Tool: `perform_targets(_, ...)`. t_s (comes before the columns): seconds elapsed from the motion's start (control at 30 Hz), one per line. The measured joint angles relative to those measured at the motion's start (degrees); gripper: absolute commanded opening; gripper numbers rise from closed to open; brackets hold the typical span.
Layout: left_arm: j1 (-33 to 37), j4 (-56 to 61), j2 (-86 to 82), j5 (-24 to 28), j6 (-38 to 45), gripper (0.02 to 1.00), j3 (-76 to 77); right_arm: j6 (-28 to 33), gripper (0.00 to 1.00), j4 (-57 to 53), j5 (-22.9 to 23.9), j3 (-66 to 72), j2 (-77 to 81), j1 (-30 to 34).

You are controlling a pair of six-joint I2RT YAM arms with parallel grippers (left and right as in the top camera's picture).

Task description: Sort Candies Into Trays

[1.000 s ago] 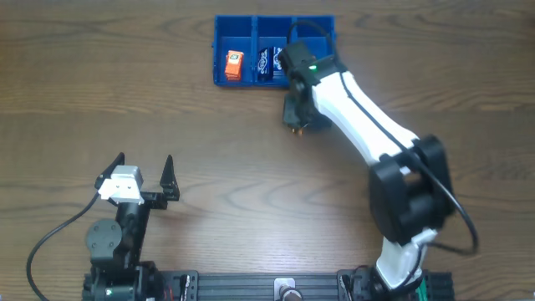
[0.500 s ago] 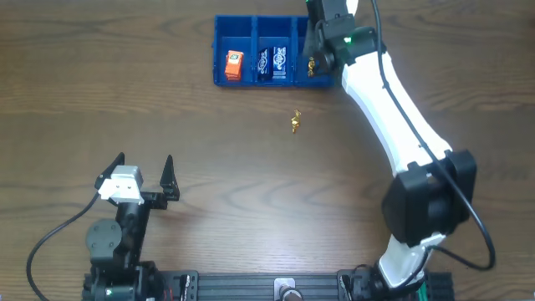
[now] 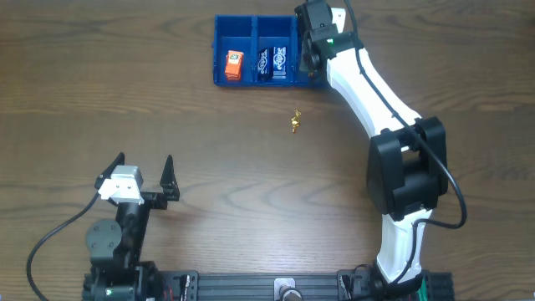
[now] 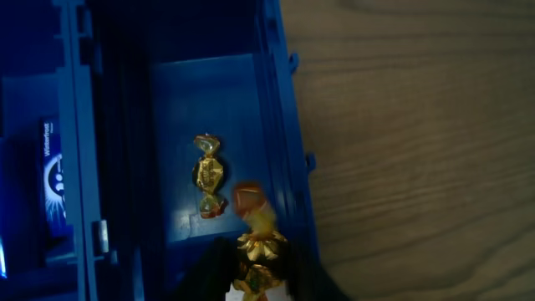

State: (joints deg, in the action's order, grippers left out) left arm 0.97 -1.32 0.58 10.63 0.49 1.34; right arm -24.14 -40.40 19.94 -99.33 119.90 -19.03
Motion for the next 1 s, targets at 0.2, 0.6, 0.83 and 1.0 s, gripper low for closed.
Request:
perform_targets(0.2,0.0,0.0,0.0,0.0,0.0,0.998,0.0,0.4,0.698,-0.3,0.0,0.0,0.0,0.0)
perform_targets(0.6,0.0,0.0,0.0,0.0,0.0,0.998,0.0,0.4,0.998,-3.3,-1.3,-0.3,-0.1,-1.5)
perform_targets(0.83,0.0,0.0,0.0,0.0,0.0,0.998,0.0,-1.7,0.998,-14.6,-6.2,-0.5,-7.1,-5.6)
perform_targets(1.0,0.0,0.0,0.0,0.0,0.0,0.996,0.0,-2.4,0.998,-12.1,-8.6,1.1,-8.5,-7.6)
